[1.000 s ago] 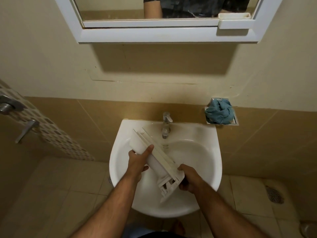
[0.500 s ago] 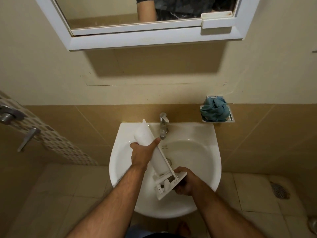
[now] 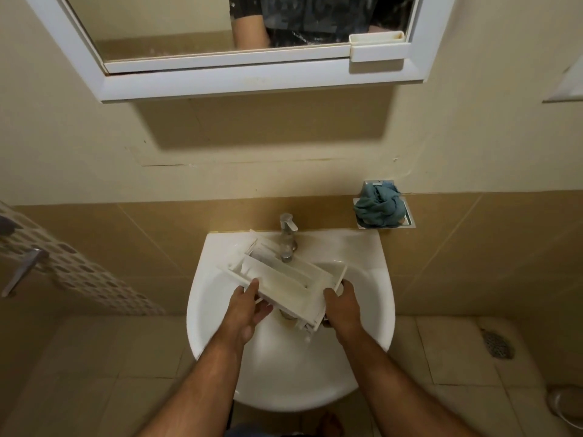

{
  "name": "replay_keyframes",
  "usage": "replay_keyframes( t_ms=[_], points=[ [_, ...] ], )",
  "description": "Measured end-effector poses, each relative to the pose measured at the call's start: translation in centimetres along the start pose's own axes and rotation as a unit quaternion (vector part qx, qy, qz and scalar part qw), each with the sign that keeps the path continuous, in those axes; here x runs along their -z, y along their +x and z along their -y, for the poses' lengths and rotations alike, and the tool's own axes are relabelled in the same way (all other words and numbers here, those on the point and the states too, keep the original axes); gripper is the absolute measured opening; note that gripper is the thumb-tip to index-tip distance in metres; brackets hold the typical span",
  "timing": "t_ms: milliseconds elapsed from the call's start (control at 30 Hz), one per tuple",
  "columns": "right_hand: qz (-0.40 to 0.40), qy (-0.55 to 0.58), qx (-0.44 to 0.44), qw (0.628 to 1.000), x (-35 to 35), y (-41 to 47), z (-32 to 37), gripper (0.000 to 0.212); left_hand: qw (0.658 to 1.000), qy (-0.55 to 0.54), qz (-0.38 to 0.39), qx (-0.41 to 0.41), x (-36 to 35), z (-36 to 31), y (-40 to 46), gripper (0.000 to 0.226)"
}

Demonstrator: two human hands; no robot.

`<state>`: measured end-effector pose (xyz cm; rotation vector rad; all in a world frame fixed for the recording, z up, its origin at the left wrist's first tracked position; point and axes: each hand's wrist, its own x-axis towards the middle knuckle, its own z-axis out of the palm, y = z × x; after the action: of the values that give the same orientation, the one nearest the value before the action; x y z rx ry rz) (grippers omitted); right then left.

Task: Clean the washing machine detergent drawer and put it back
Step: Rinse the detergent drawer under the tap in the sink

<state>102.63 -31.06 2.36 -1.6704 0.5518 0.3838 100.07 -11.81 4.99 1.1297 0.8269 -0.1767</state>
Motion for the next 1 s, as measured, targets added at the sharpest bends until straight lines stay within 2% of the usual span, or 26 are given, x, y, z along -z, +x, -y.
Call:
replay_keyframes(
  t_ms=[133,267,400,633,1000],
  points=[
    [-0.038,-0.052,0.053,0.997,-0.2,-0.3,0.5,0.061,1.0,-0.011,-0.013,0.022,-0.5,0.2,0.8,0.032],
    [-0.054,-0.075,0.077,0.993,-0.1,-0.2,1.1,0.061,0.999,-0.011,-0.013,0.027,-0.9,0.5,1.5,0.033],
    [-0.051,-0.069,0.07,0.994,0.0,0.8,2.1,0.057,1.0,-0.013,-0.01,0.022,-1.3,0.7,1.8,0.033],
    [-0.019,-0.051,0.041,0.998,-1.6,0.8,1.6,0.069,0.999,-0.023,-0.033,-0.011,0.0,1.1,2.7,0.033],
    [-0.002,-0.017,0.017,1.0,-2.7,1.8,2.0,0.067,0.998,-0.027,-0.04,-0.033,0.9,0.3,2.9,0.04]
  ],
)
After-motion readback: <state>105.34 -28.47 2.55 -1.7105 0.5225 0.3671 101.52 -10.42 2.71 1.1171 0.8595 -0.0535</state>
